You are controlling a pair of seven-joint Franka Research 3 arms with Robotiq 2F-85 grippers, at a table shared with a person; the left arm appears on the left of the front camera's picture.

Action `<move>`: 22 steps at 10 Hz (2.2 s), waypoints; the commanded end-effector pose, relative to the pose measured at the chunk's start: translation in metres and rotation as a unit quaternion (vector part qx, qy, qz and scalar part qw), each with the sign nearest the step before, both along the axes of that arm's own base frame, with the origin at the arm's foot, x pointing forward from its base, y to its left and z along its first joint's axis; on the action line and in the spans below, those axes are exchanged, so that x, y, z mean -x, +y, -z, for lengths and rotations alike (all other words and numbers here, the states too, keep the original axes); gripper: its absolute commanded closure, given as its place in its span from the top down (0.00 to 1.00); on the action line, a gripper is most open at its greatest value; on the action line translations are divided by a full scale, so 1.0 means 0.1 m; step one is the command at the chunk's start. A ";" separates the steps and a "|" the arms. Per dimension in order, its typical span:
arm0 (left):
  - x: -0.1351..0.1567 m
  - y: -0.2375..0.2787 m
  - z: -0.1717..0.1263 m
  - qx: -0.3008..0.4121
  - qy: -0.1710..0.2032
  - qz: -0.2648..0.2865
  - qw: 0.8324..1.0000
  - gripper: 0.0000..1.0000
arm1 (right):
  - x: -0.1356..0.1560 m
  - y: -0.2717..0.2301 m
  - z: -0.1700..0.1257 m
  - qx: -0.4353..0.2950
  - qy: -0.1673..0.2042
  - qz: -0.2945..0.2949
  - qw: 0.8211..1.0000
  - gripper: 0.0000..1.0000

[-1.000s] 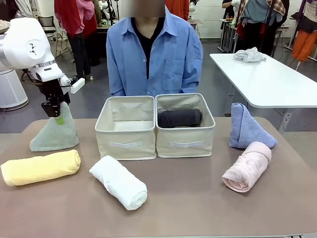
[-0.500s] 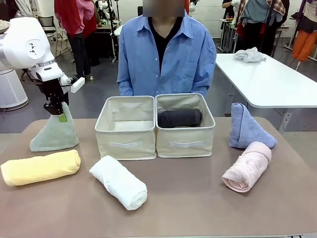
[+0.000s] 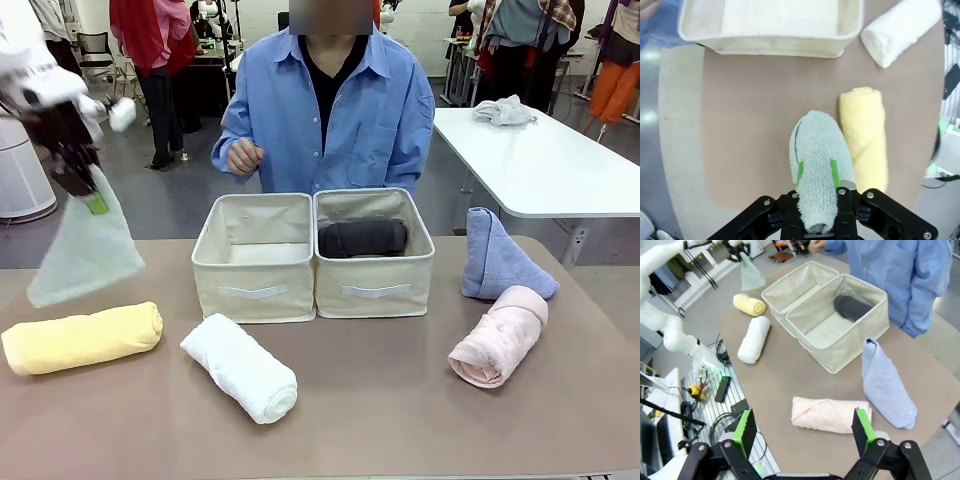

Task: Sort the towels based on their folding style.
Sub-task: Pick up one triangle-folded towel and place it in the left Fabric basket.

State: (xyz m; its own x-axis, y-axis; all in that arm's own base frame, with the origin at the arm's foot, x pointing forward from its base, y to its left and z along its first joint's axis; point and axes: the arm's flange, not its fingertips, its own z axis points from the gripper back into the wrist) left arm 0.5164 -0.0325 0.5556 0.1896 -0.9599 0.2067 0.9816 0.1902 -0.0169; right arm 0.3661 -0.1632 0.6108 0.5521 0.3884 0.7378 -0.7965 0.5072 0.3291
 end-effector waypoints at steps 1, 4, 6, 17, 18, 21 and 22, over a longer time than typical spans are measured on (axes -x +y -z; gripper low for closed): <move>0.48 -0.03 -0.53 -0.015 -0.066 -0.007 0.998 0.18 | -0.01 0.01 -0.02 -0.012 -0.008 -0.005 1.000 1.00; 0.86 0.49 -0.93 -0.040 -0.047 -0.019 0.998 0.18 | -0.01 0.01 -0.02 -0.012 -0.008 -0.005 1.000 1.00; 1.57 1.97 -1.27 0.051 0.052 -0.022 0.997 0.18 | -0.01 0.01 -0.02 -0.012 -0.008 -0.005 1.000 1.00; 2.24 3.16 -1.24 0.166 0.032 -0.097 0.981 0.18 | -0.01 0.01 -0.02 -0.012 -0.008 -0.005 1.000 1.00; 2.24 3.16 -1.24 0.166 0.032 -0.097 0.981 0.18 | -0.01 0.01 -0.02 -0.012 -0.008 -0.005 1.000 1.00; 2.24 3.16 -1.24 0.166 0.032 -0.097 0.981 0.18 | -0.01 0.01 -0.02 -0.012 -0.008 -0.005 1.000 1.00; 2.24 3.16 -1.24 0.166 0.032 -0.097 0.981 0.18 | -0.01 0.01 -0.02 -0.012 -0.008 -0.005 1.000 1.00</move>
